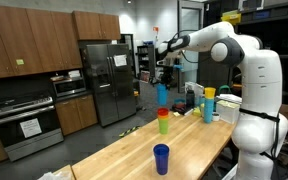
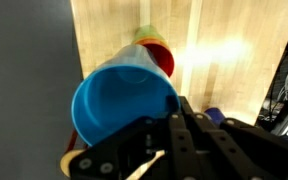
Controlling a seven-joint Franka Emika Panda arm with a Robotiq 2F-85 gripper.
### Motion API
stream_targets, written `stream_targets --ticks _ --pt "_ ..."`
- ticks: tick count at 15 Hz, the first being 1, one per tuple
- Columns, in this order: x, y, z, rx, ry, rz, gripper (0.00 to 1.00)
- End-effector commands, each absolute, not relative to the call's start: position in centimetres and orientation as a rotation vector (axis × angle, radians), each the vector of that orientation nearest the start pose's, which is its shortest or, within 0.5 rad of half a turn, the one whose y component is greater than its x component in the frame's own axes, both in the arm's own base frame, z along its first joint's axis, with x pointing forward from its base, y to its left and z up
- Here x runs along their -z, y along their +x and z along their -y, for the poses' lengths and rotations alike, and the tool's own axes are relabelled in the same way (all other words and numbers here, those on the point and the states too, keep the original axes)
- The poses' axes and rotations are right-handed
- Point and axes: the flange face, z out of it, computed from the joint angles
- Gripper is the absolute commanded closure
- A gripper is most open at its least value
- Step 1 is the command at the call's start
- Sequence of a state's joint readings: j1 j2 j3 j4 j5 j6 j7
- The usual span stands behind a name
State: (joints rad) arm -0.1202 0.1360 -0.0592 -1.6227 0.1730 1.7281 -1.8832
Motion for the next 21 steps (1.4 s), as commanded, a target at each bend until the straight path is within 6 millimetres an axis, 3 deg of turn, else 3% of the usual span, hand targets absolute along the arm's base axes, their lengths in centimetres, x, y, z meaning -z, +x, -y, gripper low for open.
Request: stream_targets --ticks 1,12,21 --pt "-53.9 57.2 9.3 -0.184 2.135 -2.423 0.99" --pt "-52.5 54.8 9.3 -0.124 2.118 -2.447 0.99" --pt "-50.6 55.2 7.7 -0.095 2.087 -2.481 0.99"
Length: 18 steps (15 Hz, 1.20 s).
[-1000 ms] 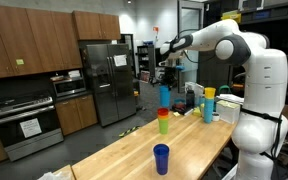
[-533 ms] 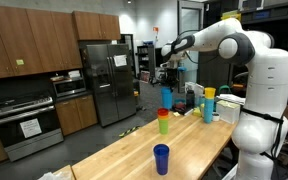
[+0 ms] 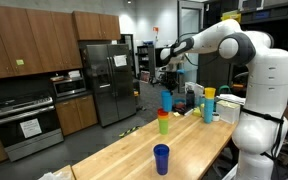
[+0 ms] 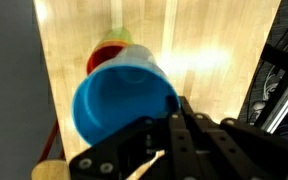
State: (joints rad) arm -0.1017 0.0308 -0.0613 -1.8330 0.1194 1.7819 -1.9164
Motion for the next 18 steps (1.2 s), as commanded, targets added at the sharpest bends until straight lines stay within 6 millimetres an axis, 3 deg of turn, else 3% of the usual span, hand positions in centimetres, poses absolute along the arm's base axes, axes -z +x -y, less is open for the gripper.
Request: stream_targets --ticks 1,8,18 --pt "-50.5 55.4 7.5 -0.095 2.081 -2.486 0.99" --pt "-50.2 56.3 6.3 -0.112 2.064 -2.493 0.99" --pt "-49.6 57.4 6.3 -0.114 2.073 -2.497 0.99"
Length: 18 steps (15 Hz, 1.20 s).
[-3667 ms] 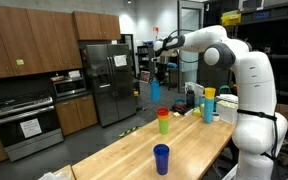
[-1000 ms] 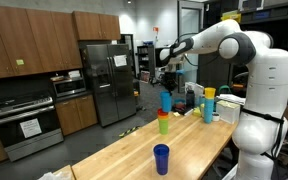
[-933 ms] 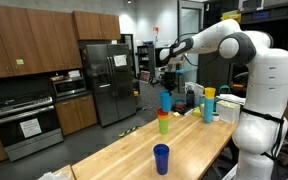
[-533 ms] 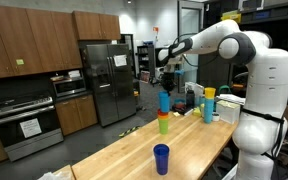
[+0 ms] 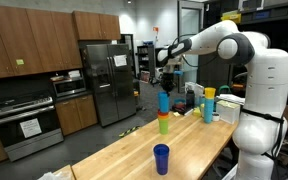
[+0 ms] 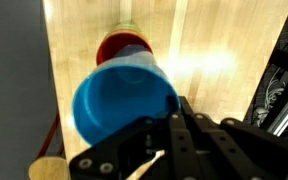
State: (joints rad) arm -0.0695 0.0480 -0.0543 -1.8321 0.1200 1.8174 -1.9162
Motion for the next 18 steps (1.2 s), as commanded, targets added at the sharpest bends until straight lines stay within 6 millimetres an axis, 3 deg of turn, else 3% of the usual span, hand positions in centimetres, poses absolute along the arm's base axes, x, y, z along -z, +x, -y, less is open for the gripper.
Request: stream_targets --ticks 1,5,6,7,10,18 --pt "-49.5 57.5 6.3 -0.113 2.078 -2.496 0.99" --pt "-48.8 58.0 6.5 -0.091 2.064 -2.5 0.99" --pt "-48.5 58.1 6.6 -0.078 2.065 -2.498 0.71" --pt "-48.3 58.2 6.7 -0.078 2.066 -2.497 0.71" --pt "-48.0 58.5 6.8 -0.073 2.065 -2.496 0.54" --pt "-49.2 60.2 6.9 -0.059 2.014 -2.508 0.02"
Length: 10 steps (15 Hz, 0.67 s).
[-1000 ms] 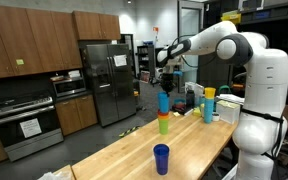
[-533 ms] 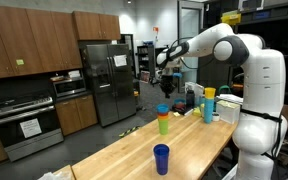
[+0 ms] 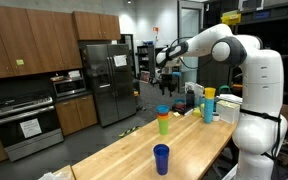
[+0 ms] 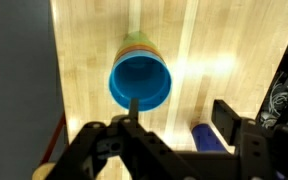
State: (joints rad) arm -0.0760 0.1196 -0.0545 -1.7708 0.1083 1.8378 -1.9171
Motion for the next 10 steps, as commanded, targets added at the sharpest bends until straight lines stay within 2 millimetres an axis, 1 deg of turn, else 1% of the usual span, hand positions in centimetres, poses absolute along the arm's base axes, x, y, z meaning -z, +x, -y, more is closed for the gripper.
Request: stream_targets --ticks 1,3,5,8,10 --pt "-49.2 60.7 6.8 -0.034 1.963 -2.528 0.0" --pt "-49.4 61.8 6.8 0.016 1.876 -2.572 0.0" --pt "-49.8 62.5 6.9 0.065 1.778 -2.629 0.0" --pt "-50.3 62.7 7.3 0.106 1.647 -2.708 0.0" --pt "-50.0 62.4 7.8 0.137 1.577 -2.743 0.0"
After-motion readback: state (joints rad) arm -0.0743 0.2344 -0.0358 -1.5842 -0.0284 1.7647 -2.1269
